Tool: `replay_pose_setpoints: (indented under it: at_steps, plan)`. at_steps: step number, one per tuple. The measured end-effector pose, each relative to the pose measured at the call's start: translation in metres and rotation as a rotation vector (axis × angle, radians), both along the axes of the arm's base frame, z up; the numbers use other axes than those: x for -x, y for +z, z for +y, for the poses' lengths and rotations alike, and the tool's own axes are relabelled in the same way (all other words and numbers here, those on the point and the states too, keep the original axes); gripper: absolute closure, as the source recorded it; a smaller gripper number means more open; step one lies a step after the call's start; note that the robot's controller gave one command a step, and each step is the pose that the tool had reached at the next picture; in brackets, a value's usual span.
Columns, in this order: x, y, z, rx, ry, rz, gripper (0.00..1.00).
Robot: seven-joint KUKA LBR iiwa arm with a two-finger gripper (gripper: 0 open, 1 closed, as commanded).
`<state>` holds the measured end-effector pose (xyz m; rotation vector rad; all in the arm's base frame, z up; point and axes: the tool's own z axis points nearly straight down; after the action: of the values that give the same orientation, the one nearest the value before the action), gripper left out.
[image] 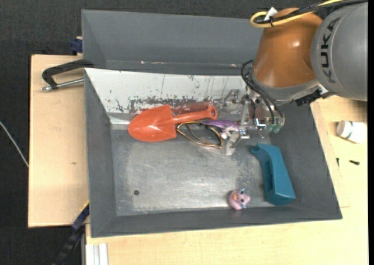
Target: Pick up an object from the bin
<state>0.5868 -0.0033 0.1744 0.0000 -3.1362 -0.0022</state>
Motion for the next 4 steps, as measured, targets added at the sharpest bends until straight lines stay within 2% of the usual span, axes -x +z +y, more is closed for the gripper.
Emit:
replay_pose_setpoints:
  at_steps: [1, 2, 3, 4]
  plan:
    - [-0.002, 0.005, 0.000, 0.000, 0.000, -0.009, 0.00]
    - [-0.013, -0.071, 0.048, 0.000, -0.020, -0.011, 0.00]
    - [-0.013, -0.088, 0.060, 0.000, -0.006, -0.006, 0.00]
    - [-0.017, -0.052, 0.038, 0.000, 0.195, -0.012, 0.00]
